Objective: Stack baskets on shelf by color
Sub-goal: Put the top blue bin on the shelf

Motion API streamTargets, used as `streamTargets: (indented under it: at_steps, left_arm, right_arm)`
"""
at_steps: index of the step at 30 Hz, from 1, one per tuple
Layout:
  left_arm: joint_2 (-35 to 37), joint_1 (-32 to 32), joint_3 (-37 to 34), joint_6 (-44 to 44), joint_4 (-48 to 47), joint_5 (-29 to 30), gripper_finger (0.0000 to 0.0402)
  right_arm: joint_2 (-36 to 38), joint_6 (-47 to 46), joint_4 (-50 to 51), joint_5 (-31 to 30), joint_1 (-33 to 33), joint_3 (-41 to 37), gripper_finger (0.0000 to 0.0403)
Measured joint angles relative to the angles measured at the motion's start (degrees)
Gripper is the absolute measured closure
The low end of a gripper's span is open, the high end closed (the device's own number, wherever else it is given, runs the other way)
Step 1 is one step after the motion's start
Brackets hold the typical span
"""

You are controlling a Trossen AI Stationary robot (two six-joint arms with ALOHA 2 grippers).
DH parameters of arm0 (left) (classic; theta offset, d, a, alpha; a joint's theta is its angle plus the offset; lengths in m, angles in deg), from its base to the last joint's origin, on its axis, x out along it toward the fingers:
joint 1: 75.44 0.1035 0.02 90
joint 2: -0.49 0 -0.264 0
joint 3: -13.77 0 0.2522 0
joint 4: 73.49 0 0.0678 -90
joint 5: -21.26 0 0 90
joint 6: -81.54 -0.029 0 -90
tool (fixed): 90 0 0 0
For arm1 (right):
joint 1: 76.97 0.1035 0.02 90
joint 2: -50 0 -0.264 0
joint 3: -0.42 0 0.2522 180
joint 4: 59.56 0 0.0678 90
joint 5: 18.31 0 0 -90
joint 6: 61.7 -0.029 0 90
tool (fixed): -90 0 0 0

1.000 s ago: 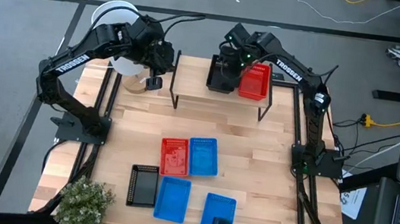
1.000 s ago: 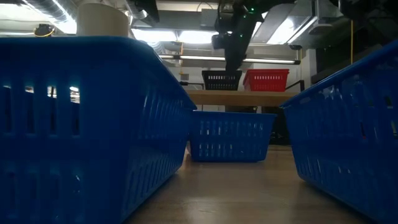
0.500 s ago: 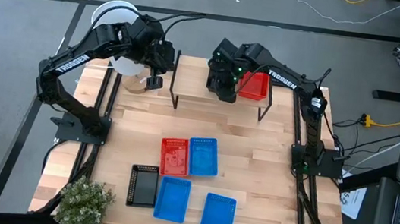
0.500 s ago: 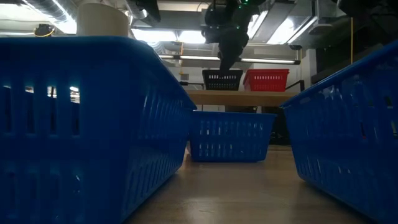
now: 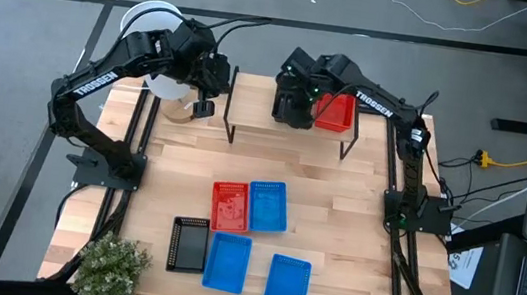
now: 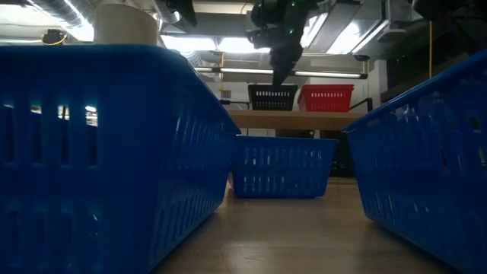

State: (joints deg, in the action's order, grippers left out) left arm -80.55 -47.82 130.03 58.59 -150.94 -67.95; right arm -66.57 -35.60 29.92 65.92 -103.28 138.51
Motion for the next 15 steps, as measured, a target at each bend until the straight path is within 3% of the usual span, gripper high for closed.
streamTargets:
  at_steps: [3,6,12,15]
  left_arm:
    - [0.00,0.00,0.00,0.03,0.00,-0.02,0.0339]
    - [0.00,0.00,0.00,0.22,0.00,-0.05,0.0339]
    - [0.00,-0.80,0.00,6.75,-2.53,-4.47,0.0339]
    - [0.00,-3.07,0.00,9.98,-5.59,-8.85,0.0339]
  right_arm:
    - [-0.02,-0.62,6.37,-1.77,-0.11,5.44,0.0324]
    - [0.05,-6.32,14.22,2.17,-0.04,10.75,0.0324]
    - [7.06,-17.40,14.04,23.87,3.65,1.97,0.0324]
    - [9.81,-17.90,14.31,27.75,7.93,-3.75,0.0324]
